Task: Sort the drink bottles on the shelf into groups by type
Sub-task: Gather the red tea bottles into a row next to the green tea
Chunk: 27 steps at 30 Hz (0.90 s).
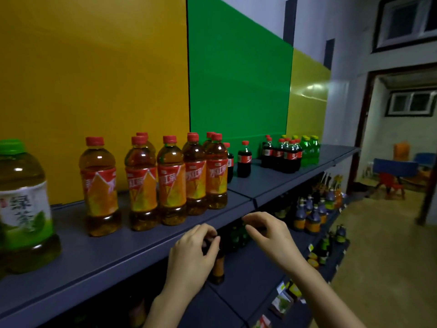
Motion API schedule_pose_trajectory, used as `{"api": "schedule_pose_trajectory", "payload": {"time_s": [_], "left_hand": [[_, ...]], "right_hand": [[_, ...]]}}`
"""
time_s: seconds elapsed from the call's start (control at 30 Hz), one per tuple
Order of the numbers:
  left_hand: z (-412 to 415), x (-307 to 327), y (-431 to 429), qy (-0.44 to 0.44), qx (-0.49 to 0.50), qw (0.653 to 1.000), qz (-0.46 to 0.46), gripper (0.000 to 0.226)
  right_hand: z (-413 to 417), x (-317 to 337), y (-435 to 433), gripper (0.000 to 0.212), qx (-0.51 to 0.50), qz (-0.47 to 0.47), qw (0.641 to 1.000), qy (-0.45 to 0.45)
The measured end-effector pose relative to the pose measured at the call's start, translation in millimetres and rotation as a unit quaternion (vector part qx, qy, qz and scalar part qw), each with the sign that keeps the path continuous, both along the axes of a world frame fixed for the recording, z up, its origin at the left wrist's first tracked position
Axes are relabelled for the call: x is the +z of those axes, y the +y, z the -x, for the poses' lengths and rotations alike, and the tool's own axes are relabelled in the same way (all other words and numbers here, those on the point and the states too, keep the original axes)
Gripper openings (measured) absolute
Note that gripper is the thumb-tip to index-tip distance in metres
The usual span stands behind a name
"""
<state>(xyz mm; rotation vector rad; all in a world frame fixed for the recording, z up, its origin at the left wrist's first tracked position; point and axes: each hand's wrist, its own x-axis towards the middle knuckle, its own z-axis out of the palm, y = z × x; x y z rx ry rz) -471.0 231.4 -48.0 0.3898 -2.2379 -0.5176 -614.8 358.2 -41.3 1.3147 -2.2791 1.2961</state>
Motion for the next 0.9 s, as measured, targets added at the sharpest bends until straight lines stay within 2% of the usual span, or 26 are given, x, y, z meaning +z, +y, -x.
{"api": "schedule_pose_trajectory", "payload": {"time_s": [0.13,0.4,0.57,0.8,0.9], "left_hand": [[43,5,5,0.031,0.016,0.999,-0.014,0.008],[120,19,-12,0.054,0.093,0.994,-0.019,0.053],[157,23,-23,0.052,0.192,0.980,-0.007,0.072],[192,27,-30,0.019,0.299,0.954,-0.018,0.084],[200,31,-35,0.012,0.313,0.949,-0.046,0.087]], "right_hand": [[36,7,-2,0.019,0.029,0.000,1.000,-0.002],[104,20,-33,0.019,0.076,0.013,0.997,-0.022],[145,31,-70,0.022,0.117,0.027,0.992,-0.044],[195,51,-135,0.042,0.189,-0.003,0.977,-0.096],[208,46,-161,0.059,0.248,-0.036,0.955,-0.156]]}}
